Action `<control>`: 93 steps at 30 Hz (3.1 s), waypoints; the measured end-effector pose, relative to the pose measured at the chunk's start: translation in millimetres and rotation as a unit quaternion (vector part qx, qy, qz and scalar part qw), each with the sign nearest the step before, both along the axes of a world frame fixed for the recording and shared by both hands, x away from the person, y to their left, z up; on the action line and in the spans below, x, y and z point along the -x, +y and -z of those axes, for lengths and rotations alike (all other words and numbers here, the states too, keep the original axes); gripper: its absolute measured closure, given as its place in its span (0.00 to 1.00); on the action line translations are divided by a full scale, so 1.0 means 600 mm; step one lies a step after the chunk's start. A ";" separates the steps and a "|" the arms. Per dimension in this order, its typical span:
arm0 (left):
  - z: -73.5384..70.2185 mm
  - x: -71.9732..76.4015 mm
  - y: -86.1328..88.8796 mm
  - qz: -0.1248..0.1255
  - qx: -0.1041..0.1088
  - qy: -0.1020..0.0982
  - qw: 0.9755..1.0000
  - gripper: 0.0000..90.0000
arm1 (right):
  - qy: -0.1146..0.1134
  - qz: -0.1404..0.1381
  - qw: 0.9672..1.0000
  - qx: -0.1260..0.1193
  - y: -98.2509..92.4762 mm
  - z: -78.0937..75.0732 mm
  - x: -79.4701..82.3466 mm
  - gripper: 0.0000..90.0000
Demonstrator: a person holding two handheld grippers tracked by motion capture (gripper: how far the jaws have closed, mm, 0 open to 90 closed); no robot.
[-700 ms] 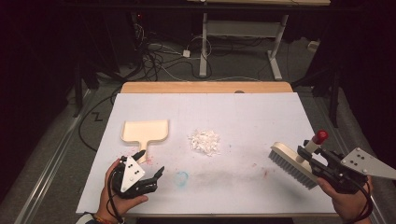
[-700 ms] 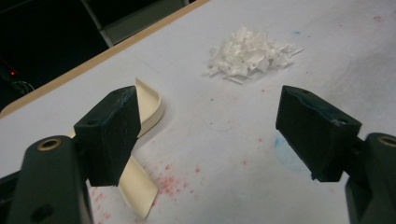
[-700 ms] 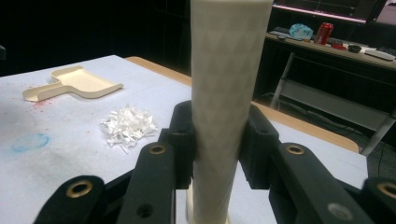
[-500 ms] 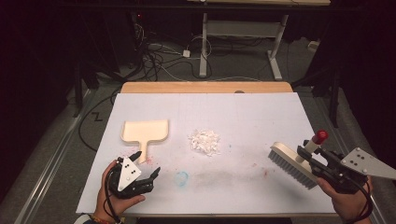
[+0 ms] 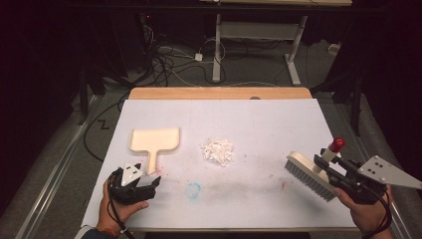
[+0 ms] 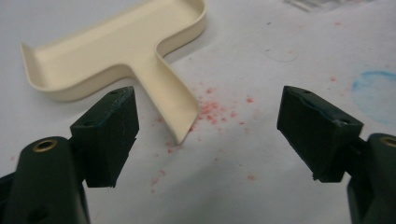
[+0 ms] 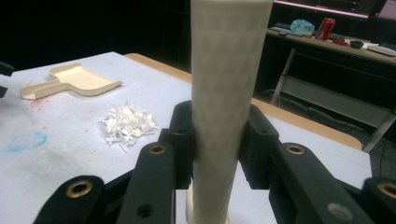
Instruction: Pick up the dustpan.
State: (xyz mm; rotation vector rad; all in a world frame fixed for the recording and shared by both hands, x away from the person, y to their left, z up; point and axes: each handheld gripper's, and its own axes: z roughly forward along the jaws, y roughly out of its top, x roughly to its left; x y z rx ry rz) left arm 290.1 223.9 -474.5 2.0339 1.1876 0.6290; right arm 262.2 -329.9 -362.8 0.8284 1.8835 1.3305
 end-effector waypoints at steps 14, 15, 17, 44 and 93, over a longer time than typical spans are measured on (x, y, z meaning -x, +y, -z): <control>0.028 -0.116 -0.005 -0.074 0.019 0.078 0.994 0.31 | 0.011 0.002 1.000 0.007 0.005 0.010 -0.008 0.78; 0.029 -0.121 -0.004 -0.073 0.024 0.078 0.994 0.32 | 0.012 0.002 1.000 0.006 0.005 0.010 -0.008 0.78; 0.029 -0.129 -0.002 -0.081 0.029 0.078 0.993 0.36 | 0.012 0.002 1.000 0.006 0.005 0.010 -0.008 0.78; -0.028 -0.143 0.003 -0.044 -0.029 0.068 0.996 0.71 | 0.015 0.000 1.000 0.011 0.004 0.014 -0.012 0.78; -0.057 -0.025 -0.030 0.151 -0.076 0.069 0.983 0.71 | 0.025 0.025 0.999 0.008 0.073 0.023 -0.148 0.78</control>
